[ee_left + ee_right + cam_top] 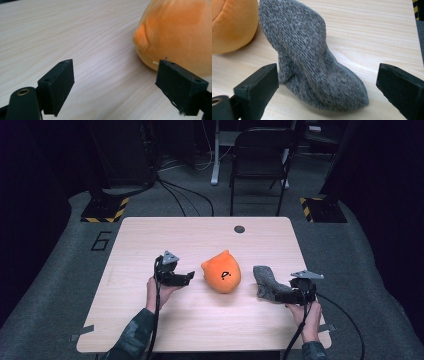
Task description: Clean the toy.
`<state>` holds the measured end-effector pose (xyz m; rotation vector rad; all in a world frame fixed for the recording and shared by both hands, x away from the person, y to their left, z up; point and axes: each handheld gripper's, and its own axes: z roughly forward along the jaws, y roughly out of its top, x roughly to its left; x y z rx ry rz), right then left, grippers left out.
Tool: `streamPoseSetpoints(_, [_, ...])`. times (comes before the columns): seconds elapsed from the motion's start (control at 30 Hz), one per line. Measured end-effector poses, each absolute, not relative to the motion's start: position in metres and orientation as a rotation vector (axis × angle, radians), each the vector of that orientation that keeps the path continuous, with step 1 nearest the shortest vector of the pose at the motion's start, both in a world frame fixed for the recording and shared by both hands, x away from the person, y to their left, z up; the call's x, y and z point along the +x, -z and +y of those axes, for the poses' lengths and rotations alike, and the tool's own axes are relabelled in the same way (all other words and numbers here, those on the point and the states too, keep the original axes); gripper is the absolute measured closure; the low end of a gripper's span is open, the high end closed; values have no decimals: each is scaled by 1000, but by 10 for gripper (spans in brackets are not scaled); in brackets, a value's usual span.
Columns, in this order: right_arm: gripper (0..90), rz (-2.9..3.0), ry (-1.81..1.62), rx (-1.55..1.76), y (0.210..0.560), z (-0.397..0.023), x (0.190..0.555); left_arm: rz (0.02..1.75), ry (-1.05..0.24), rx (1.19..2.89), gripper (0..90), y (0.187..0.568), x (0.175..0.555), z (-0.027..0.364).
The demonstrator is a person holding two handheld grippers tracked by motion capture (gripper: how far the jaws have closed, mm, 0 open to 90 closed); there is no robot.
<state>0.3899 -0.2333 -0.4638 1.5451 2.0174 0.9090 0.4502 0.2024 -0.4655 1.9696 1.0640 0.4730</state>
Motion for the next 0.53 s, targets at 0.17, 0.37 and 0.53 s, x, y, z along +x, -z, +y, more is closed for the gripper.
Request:
streamPoseSetpoints(0.17, [15, 2015, -908, 1563, 470, -246, 379, 1115, -439, 1970, 113, 479, 433, 225])
streamPoseSetpoints(0.37, [16, 2060, -883, 1605, 494, -255, 368, 1123, -519, 2001, 73, 499, 401, 248])
streamPoseSetpoints(0.53, [5, 2124, -790, 1601, 514, -253, 364, 1138, -547, 2053, 62, 515, 393, 262])
